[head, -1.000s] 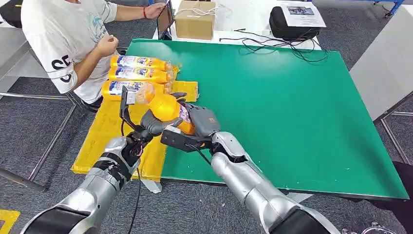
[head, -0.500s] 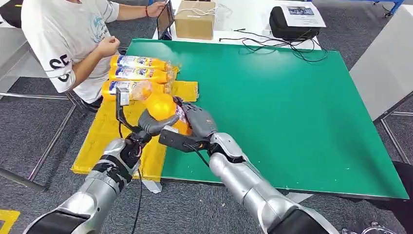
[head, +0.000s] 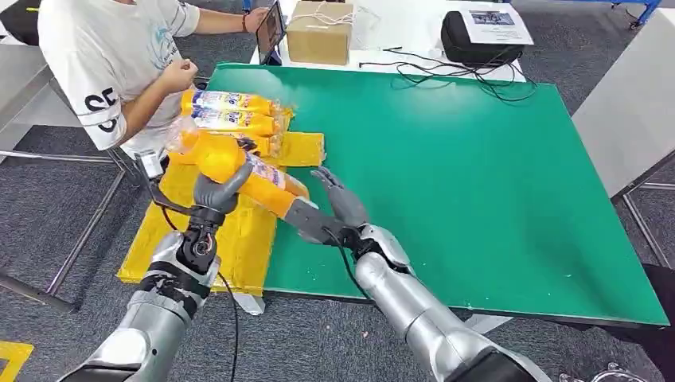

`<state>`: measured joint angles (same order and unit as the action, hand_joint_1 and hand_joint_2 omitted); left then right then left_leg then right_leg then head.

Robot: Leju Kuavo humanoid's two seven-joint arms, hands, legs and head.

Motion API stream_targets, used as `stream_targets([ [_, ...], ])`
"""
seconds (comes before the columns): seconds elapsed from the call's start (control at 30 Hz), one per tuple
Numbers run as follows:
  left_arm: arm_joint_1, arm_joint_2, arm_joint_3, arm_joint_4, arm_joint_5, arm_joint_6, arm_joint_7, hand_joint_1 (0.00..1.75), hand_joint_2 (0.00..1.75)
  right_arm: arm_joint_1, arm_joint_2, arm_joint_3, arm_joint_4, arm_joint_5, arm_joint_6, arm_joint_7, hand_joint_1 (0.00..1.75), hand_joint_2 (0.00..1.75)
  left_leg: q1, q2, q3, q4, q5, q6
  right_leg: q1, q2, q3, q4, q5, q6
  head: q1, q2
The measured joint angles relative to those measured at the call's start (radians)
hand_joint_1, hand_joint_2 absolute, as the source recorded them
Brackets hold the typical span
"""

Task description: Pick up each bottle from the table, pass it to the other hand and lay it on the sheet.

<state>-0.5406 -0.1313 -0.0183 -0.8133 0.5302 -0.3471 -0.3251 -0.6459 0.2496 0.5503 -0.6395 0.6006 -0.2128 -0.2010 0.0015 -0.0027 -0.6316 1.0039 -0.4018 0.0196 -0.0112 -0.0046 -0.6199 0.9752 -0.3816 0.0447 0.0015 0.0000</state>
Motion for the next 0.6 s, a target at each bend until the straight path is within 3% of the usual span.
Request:
stream_targets([
  [0.4,-0.032,0.085,0.11,0.042,-0.227,0.141,-0.118,1.75,1.75,0.105,-0.079,-0.142,-0.192,-0.083,-0.006,-0.047,0.0,1.75,0.0,0.0,-0.001,0.0,0.0,0.0,0.0,0.0,-0.001,0.0,0.0,0.0,0.0,0.0],
  [0.6,-0.045,0.13,0.082,0.043,-0.746,0.491,-0.202,1.75,1.75,0.153,-0.097,-0.184,-0.274,-0.098,-0.005,-0.063,0.0,1.75,0.0,0.0,-0.001,0.0,0.0,0.0,0.0,0.0,-0.002,0.0,0.0,0.0,0.0,0.0],
])
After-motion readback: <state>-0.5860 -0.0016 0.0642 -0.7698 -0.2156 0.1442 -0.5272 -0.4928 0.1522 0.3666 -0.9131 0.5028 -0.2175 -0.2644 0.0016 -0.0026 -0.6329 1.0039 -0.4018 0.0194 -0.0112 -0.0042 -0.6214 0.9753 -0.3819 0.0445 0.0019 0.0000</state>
